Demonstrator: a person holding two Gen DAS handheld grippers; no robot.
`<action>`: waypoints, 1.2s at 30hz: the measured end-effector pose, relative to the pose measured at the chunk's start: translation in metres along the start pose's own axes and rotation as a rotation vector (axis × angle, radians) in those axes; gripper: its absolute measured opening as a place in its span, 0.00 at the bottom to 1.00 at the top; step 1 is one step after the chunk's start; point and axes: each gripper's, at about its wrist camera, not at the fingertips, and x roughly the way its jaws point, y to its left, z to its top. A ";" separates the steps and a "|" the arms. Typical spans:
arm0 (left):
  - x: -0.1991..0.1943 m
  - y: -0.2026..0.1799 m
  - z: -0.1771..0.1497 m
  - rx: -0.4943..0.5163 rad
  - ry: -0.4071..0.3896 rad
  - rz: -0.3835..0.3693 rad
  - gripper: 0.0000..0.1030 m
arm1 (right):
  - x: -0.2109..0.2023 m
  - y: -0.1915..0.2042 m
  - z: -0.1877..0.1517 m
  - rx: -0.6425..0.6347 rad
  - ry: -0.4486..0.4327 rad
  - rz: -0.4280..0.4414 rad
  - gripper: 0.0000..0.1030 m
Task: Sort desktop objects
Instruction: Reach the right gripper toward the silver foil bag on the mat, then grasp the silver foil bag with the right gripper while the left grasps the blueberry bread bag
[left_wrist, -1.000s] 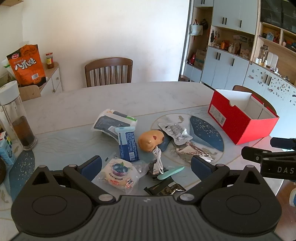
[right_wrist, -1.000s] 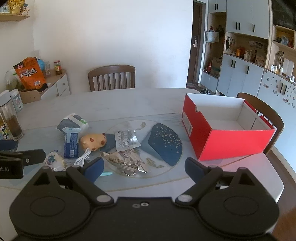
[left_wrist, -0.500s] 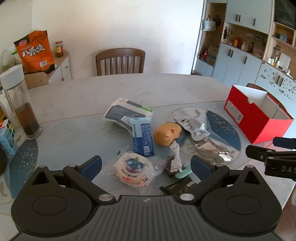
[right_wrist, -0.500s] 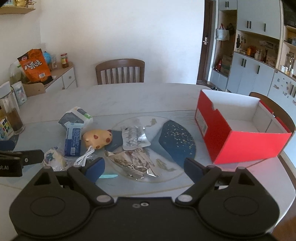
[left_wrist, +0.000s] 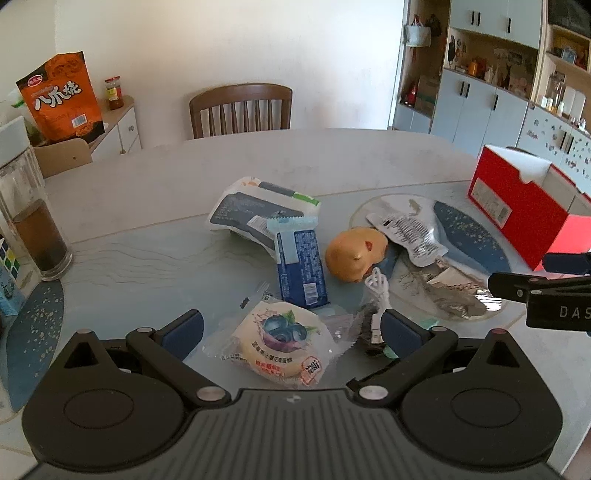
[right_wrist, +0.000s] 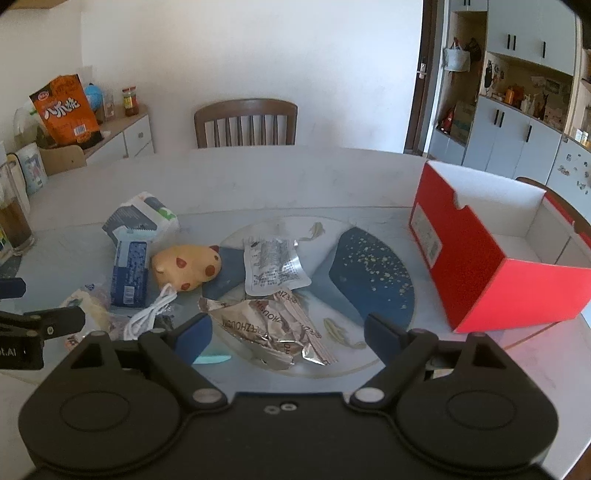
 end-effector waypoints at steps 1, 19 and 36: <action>0.003 0.000 0.000 0.002 0.003 0.001 0.99 | 0.004 0.001 0.000 -0.003 0.004 0.002 0.87; 0.046 0.008 -0.008 0.025 0.052 -0.033 0.99 | 0.055 0.011 -0.001 -0.062 0.086 0.014 0.82; 0.046 0.016 -0.005 -0.014 0.032 -0.060 0.81 | 0.069 0.014 -0.002 -0.073 0.151 0.035 0.57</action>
